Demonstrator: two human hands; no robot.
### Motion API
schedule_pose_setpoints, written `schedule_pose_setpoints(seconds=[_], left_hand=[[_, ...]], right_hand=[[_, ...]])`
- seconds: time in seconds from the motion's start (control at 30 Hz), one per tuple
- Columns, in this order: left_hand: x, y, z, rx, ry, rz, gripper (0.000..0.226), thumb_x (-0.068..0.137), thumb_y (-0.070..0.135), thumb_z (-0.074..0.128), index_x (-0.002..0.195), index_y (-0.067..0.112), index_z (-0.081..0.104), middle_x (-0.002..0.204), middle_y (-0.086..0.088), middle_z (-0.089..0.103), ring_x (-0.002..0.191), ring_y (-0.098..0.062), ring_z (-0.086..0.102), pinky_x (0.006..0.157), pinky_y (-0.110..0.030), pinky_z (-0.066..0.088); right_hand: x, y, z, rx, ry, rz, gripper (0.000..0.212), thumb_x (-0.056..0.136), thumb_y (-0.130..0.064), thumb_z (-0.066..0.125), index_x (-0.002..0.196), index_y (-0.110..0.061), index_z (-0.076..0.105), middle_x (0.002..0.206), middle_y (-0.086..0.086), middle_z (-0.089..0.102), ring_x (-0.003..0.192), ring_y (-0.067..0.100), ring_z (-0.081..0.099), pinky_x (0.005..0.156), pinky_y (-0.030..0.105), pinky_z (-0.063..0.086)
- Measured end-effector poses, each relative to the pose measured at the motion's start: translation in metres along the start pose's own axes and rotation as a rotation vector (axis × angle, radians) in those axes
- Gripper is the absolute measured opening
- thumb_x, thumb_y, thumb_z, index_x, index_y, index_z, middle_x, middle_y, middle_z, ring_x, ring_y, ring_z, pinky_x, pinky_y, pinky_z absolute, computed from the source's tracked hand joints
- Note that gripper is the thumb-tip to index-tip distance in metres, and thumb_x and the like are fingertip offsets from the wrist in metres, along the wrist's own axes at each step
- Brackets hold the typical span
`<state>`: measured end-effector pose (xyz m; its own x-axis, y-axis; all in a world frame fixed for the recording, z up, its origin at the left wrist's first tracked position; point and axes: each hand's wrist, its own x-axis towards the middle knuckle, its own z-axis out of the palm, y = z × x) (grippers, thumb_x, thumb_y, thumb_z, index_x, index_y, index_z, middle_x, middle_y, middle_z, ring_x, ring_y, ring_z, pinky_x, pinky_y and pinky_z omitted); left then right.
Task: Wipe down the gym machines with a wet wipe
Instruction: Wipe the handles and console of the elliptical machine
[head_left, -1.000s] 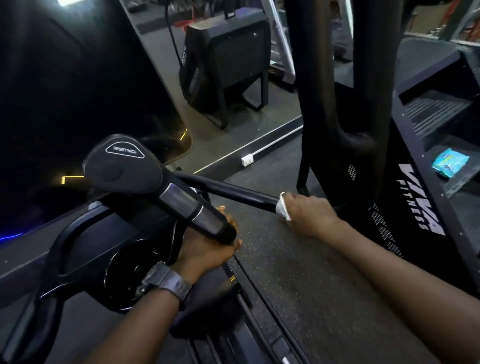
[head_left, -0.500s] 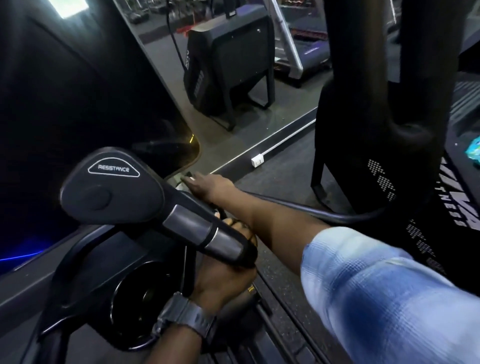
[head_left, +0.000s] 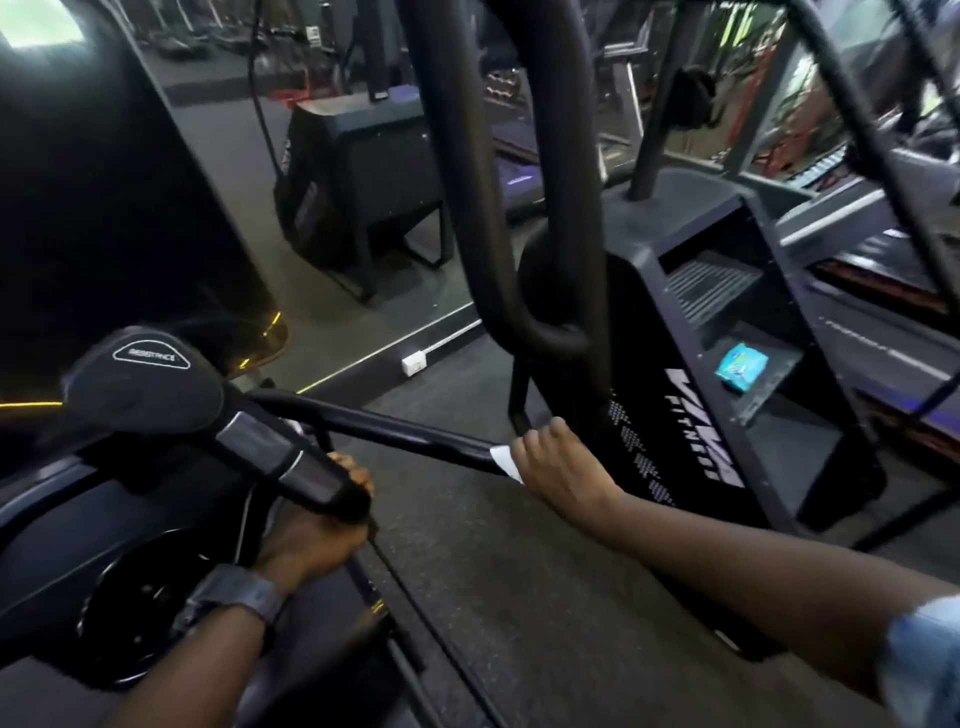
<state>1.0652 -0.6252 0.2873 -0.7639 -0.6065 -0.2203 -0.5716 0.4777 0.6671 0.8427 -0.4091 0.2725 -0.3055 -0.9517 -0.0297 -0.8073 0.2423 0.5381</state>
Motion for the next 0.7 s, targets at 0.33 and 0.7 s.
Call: schedule_pose_setpoints(seconds=[0.33,0.7], left_hand=[[-0.052,0.043,0.004,-0.869,0.168,0.078,0.021,0.073,0.004,0.082,0.091,0.001,0.071,0.090,-0.008,0.073,0.090,-0.018,0.067,0.087,-0.031,0.052],[-0.062,0.088,0.001,-1.240,0.360,-0.042,0.010,0.086,0.001,0.070,0.084,0.011,0.069,0.063,0.007,0.070,0.054,-0.004,0.065,0.051,-0.016,0.054]], right_hand=[[-0.076,0.083,-0.018,-0.087,0.431,-0.095,0.051,0.097,-0.016,0.025,0.143,-0.005,0.043,0.151,0.010,0.042,0.148,0.026,0.026,0.117,0.052,0.027],[-0.025,0.030,-0.076,1.843,0.693,1.105,0.031,0.105,-0.037,0.039,0.128,-0.028,0.056,0.116,-0.010,0.061,0.117,0.013,0.056,0.098,0.028,0.040]])
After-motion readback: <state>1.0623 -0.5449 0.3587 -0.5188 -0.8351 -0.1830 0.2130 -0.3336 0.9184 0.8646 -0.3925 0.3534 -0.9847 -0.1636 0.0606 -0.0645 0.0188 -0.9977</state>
